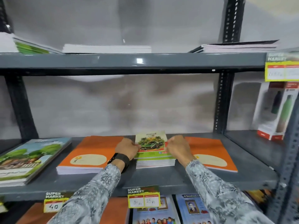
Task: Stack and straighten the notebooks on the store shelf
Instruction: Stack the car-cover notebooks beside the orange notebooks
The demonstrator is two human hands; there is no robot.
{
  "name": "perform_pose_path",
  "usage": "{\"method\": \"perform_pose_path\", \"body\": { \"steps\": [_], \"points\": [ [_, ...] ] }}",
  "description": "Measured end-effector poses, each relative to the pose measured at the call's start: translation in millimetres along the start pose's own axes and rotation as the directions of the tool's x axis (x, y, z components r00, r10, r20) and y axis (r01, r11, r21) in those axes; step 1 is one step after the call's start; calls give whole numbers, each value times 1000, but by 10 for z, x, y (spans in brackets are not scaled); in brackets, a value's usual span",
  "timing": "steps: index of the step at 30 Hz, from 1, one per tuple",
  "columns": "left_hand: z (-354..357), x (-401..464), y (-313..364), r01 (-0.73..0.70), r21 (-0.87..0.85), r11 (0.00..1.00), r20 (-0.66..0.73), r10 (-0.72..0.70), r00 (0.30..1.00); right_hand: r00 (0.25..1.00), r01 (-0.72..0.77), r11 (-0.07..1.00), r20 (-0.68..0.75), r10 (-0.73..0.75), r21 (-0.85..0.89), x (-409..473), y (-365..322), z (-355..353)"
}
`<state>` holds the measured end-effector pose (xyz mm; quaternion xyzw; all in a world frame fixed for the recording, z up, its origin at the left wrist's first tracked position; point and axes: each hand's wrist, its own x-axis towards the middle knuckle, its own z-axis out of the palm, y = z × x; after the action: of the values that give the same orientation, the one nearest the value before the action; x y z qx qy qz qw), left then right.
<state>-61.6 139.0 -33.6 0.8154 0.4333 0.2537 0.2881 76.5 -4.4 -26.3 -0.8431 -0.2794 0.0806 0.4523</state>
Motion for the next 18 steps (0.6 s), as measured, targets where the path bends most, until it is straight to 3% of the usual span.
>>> {"method": "perform_pose_path", "body": {
  "steps": [4, 8, 11, 13, 15, 18],
  "points": [
    [4, -33, 44, -32, 112, 993, -3, 32, 999, 997, 74, 990, 19, -72, -121, -36, 69, -149],
    [156, -271, 496, -269, 116, 956, -111, 282, 953, 991, 48, 971, -114, -76, -233, 1, 410, -541],
    [451, -511, 961, -473, 19, 881, 18, 473, 881, 986, -68, 925, -167, 5, -374, -28, 657, -886],
    [706, -636, 1194, -542, 40, 839, 143, 532, 834, 984, -141, 851, -167, 63, -506, -90, 807, -1066],
    [969, -720, 1378, -564, 166, 809, 253, 518, 818, 974, -228, 784, -152, 170, -577, -140, 986, -1212],
    [1201, -803, 1533, -509, 388, 768, 347, 390, 853, 950, -311, 776, -162, 266, -549, -189, 1144, -1357]
  ]
}}
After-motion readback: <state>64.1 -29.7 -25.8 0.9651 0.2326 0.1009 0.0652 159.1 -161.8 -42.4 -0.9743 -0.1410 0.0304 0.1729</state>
